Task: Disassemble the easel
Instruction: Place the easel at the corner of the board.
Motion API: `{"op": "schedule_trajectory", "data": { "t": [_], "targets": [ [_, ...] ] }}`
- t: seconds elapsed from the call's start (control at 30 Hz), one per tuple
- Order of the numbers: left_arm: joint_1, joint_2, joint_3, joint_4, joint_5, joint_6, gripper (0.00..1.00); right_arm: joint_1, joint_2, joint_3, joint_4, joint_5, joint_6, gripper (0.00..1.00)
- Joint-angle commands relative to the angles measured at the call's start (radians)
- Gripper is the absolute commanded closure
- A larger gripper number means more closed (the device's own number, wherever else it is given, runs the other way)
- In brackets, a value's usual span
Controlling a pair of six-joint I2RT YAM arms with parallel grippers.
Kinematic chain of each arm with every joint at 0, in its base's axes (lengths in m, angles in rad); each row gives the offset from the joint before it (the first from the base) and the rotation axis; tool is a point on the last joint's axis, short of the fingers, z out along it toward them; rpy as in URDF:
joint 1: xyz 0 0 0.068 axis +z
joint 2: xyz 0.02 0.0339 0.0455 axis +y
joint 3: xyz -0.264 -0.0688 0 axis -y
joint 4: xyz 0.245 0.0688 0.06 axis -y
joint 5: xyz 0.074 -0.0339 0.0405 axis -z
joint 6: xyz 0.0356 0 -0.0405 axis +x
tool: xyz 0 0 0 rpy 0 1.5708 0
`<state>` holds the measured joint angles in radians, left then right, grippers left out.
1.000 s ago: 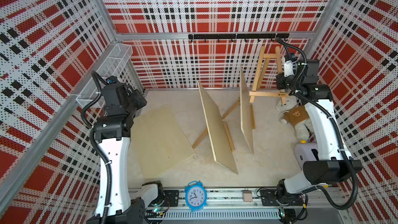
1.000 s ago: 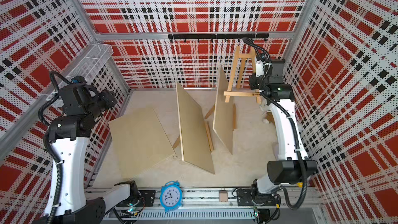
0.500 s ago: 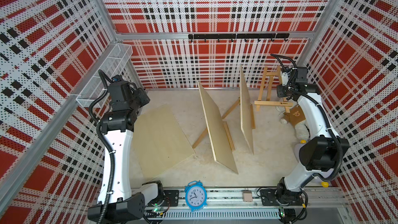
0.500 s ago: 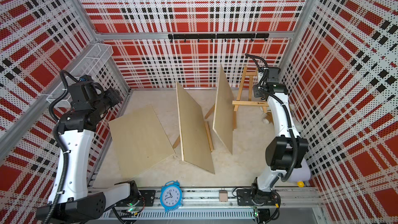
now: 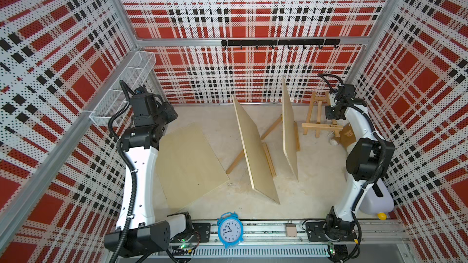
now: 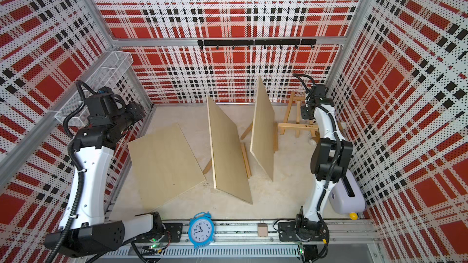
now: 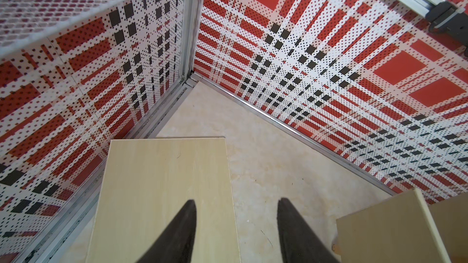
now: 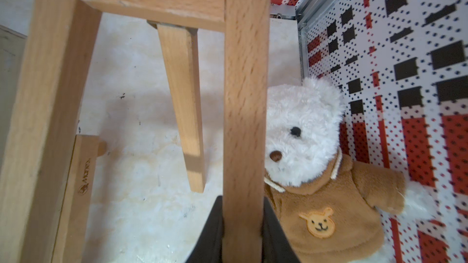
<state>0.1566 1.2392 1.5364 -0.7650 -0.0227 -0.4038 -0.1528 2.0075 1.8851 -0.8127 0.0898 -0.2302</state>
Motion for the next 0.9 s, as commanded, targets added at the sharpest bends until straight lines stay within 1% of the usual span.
{"op": "schedule_trajectory", "data": {
  "t": [0.0,0.3,0.57,0.77,0.87],
  "targets": [
    [0.005,0.001,0.013,0.024,0.008,-0.011,0.46,0.002,0.032,0.037,0.085,-0.021,-0.030,1.00],
    [0.006,0.008,0.039,-0.005,-0.008,0.000,0.46,0.003,0.142,0.063,0.134,0.011,-0.092,1.00],
    [0.004,0.011,0.046,-0.017,-0.011,-0.003,0.46,0.002,0.217,0.076,0.168,0.024,-0.119,1.00],
    [0.003,0.015,0.035,-0.029,-0.027,-0.004,0.46,0.002,0.281,0.119,0.154,-0.003,-0.127,1.00],
    [0.004,0.020,0.020,-0.043,-0.041,-0.006,0.46,0.002,0.305,0.134,0.146,-0.020,-0.117,0.98]
  ]
}}
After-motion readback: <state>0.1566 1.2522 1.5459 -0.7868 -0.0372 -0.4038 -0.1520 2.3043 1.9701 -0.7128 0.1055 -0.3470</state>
